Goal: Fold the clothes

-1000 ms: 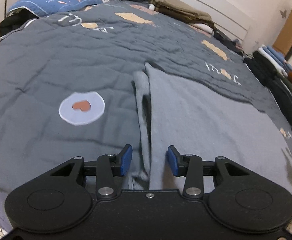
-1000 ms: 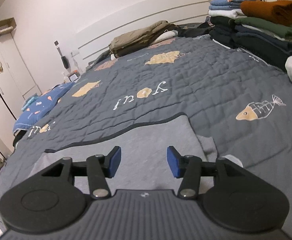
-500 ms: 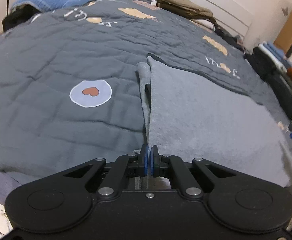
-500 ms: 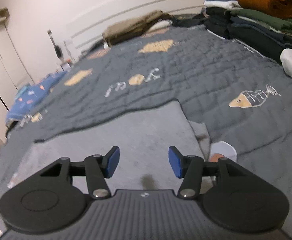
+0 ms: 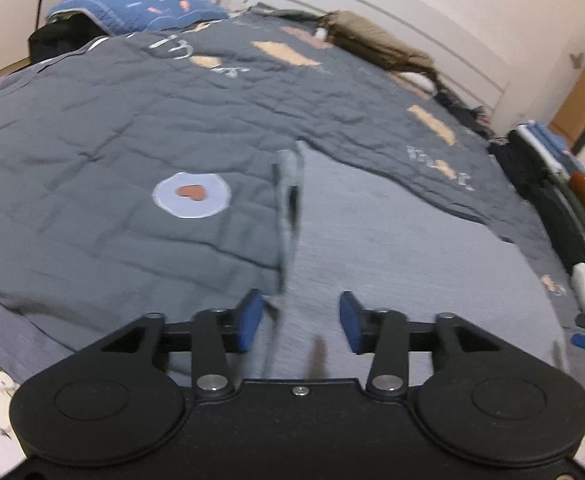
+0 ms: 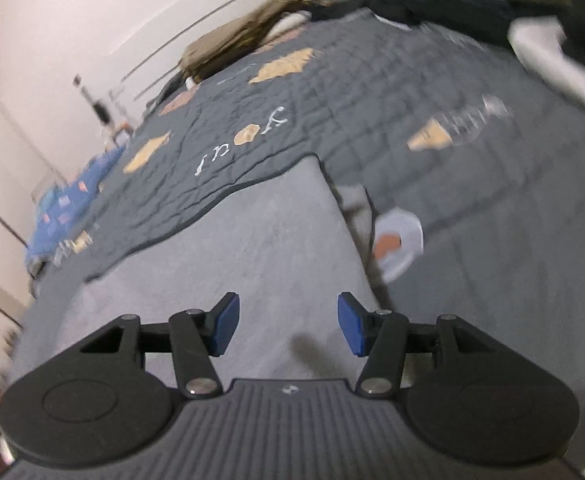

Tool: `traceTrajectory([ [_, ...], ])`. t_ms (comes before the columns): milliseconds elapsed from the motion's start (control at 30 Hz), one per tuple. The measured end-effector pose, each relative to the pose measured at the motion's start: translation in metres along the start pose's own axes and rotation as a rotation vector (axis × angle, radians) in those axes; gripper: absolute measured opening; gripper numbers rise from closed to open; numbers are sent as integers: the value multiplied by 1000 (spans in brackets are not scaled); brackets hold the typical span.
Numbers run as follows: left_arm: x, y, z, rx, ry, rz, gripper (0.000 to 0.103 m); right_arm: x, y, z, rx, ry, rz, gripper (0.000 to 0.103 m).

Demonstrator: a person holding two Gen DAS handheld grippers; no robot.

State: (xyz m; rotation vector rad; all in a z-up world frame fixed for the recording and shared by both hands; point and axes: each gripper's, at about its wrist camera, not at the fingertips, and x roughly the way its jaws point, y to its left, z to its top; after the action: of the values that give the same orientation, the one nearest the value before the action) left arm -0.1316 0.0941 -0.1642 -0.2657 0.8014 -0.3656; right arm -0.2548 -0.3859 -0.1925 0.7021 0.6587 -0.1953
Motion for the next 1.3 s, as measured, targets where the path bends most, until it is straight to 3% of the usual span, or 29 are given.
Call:
traceTrajectory([
  [233,-2,-35,-25,21,12,-132,48,-22,-13,-35,194,5,80,54],
  [500,15,-80,-44,132,32,-186,51,-17,-46,-61,467,79,124,54],
  [667,27,-111,-58,222,41,-225,52,-12,-64,-64,549,84,58,54],
  [967,48,-179,-106,563,42,-235,52,-5,-88,-69,605,39,42,54],
  [1167,54,-192,-123,648,59,-228,52,3,-103,-68,699,18,71,55],
  [1300,56,-188,-121,638,59,-211,53,9,-108,-70,773,9,127,51],
])
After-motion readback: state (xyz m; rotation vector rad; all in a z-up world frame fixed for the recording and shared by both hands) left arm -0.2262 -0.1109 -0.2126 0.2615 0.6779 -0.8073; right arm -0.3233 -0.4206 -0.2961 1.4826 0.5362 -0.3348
